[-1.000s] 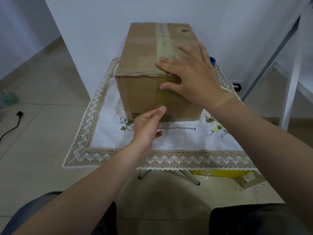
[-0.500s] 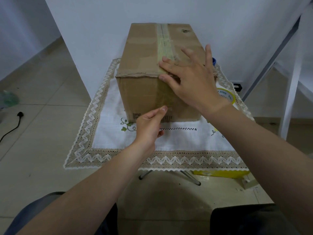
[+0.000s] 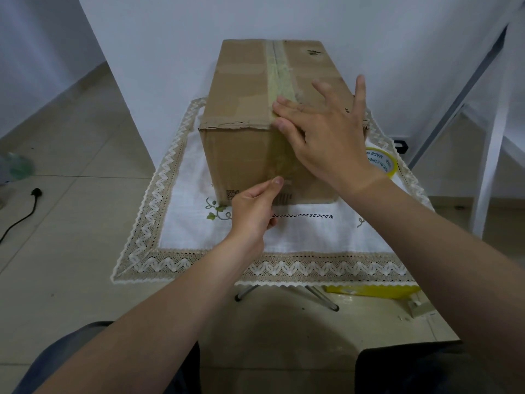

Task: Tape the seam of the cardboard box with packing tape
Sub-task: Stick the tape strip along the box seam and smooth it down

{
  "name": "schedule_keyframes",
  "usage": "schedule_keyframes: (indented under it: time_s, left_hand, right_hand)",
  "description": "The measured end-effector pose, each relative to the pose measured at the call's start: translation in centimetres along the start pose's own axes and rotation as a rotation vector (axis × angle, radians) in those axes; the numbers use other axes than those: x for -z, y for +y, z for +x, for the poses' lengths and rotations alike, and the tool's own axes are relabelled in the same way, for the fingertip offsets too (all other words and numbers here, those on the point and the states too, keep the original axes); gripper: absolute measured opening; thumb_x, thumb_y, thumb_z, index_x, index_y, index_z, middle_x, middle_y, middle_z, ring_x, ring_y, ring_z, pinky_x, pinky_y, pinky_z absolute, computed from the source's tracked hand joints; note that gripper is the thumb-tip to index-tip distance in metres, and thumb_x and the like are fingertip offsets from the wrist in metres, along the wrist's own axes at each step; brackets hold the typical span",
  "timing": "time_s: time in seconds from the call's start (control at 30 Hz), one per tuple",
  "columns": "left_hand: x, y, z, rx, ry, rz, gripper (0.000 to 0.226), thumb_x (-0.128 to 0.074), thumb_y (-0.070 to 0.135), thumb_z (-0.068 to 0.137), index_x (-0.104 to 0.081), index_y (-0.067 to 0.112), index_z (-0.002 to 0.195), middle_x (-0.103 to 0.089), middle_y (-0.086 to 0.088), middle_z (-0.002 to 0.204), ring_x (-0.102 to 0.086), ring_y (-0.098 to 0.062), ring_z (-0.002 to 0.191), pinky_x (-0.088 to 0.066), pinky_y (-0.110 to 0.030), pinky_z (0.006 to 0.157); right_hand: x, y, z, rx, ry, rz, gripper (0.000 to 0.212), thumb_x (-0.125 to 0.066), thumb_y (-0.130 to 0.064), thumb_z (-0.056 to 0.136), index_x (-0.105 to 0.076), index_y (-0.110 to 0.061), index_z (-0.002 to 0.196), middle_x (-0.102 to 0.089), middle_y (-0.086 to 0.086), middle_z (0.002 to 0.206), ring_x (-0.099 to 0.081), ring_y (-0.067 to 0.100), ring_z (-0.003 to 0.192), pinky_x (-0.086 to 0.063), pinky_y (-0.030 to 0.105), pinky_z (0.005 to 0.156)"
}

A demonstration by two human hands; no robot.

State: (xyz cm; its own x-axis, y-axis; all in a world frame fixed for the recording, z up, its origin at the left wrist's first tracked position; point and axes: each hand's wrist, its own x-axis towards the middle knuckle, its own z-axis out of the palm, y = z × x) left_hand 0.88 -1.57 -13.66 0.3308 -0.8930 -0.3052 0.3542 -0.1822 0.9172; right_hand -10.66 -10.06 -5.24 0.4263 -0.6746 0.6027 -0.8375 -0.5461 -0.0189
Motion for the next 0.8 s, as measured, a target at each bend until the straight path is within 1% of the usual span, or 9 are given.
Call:
schedule_keyframes:
  time_s: [0.1, 0.17, 0.27, 0.33, 0.43, 0.5, 0.57, 0.63, 0.8]
  left_hand:
    - [-0.08, -0.09, 0.07, 0.0, 0.002, 0.008, 0.023, -0.078, 0.038, 0.091, -0.081, 0.027, 0.111, -0.077, 0.014, 0.114, -0.057, -0.009, 0.076, -0.049, -0.029, 0.063]
    - [-0.03, -0.1, 0.03, 0.0, 0.003, 0.006, 0.022, -0.078, 0.037, 0.091, -0.082, 0.026, 0.11, -0.078, 0.015, 0.11, -0.058, -0.009, 0.077, -0.049, -0.029, 0.064]
    - [0.06, -0.19, 0.16, 0.003, 0.0, 0.009, 0.01, -0.078, 0.037, 0.091, -0.084, 0.03, 0.096, -0.079, 0.01, 0.11, -0.058, -0.011, 0.08, -0.049, -0.03, 0.065]
    - [0.03, -0.17, 0.23, 0.007, 0.01, 0.006, 0.007, -0.078, 0.037, 0.091, -0.083, 0.034, 0.088, -0.079, 0.009, 0.107, -0.056, -0.012, 0.078, -0.048, -0.031, 0.065]
    - [-0.06, -0.06, 0.17, 0.01, 0.011, 0.013, 0.017, -0.078, 0.038, 0.091, -0.083, 0.028, 0.103, -0.078, 0.01, 0.113, -0.055, -0.01, 0.075, -0.049, -0.03, 0.065]
    - [-0.08, -0.06, 0.17, 0.01, 0.013, 0.017, 0.023, -0.078, 0.039, 0.091, -0.082, 0.026, 0.109, -0.078, 0.01, 0.115, -0.055, -0.01, 0.076, -0.049, -0.029, 0.065]
    - [-0.02, -0.14, 0.21, 0.012, 0.01, 0.019, 0.023, -0.078, 0.039, 0.091, -0.082, 0.026, 0.11, -0.079, 0.011, 0.113, -0.055, -0.012, 0.077, -0.049, -0.029, 0.064]
    - [0.01, -0.13, 0.23, 0.012, 0.016, 0.021, 0.021, -0.078, 0.038, 0.091, -0.082, 0.026, 0.108, -0.079, 0.011, 0.111, -0.055, -0.011, 0.073, -0.048, -0.029, 0.063]
    - [0.01, -0.2, 0.31, 0.007, 0.008, 0.014, 0.008, -0.078, 0.035, 0.091, -0.084, 0.032, 0.087, -0.08, 0.009, 0.108, -0.05, -0.01, 0.065, -0.046, -0.027, 0.058]
  right_hand:
    - [-0.09, 0.3, -0.05, 0.018, -0.013, 0.003, 0.053, -0.031, -0.066, 0.102, -0.056, -0.044, 0.144, -0.059, -0.022, 0.145, -0.035, 0.026, 0.152, -0.001, 0.075, 0.119]
    - [-0.13, 0.57, -0.14, 0.039, -0.028, -0.007, 0.06, -0.038, -0.072, 0.096, -0.053, -0.044, 0.146, -0.057, -0.021, 0.148, -0.033, 0.028, 0.153, -0.002, 0.075, 0.119]
    - [-0.23, 0.53, -0.46, 0.045, -0.071, -0.053, 0.077, -0.056, -0.079, 0.082, -0.046, -0.044, 0.15, -0.052, -0.02, 0.153, -0.03, 0.032, 0.154, -0.005, 0.075, 0.119]
    - [-0.26, 0.36, -0.72, 0.035, -0.089, -0.077, 0.085, -0.061, -0.08, 0.078, -0.044, -0.043, 0.152, -0.05, -0.019, 0.155, -0.03, 0.034, 0.153, -0.007, 0.075, 0.119]
    - [-0.09, -0.01, -0.56, 0.007, -0.06, -0.058, 0.07, -0.044, -0.081, 0.089, -0.049, -0.044, 0.148, -0.054, -0.019, 0.152, -0.036, 0.033, 0.151, -0.007, 0.073, 0.121]
    - [-0.03, -0.24, -0.16, -0.042, -0.04, 0.0, 0.057, -0.035, -0.074, 0.098, -0.056, -0.046, 0.143, -0.058, -0.021, 0.147, -0.046, 0.029, 0.144, -0.011, 0.071, 0.121]
    - [-0.04, -0.37, -0.08, -0.062, -0.024, 0.047, 0.051, -0.036, -0.07, 0.1, -0.06, -0.046, 0.139, -0.061, -0.022, 0.143, -0.055, 0.027, 0.135, -0.023, 0.064, 0.119]
    - [-0.06, -0.31, -0.11, -0.067, -0.039, 0.096, 0.051, -0.041, -0.07, 0.098, -0.061, -0.046, 0.139, -0.06, -0.021, 0.144, -0.055, 0.027, 0.135, -0.032, 0.052, 0.114]
    - [0.26, 0.15, -0.1, -0.032, -0.129, 0.067, 0.069, -0.059, -0.075, 0.085, -0.05, -0.047, 0.147, -0.052, -0.022, 0.152, -0.049, 0.028, 0.141, -0.031, 0.048, 0.113]
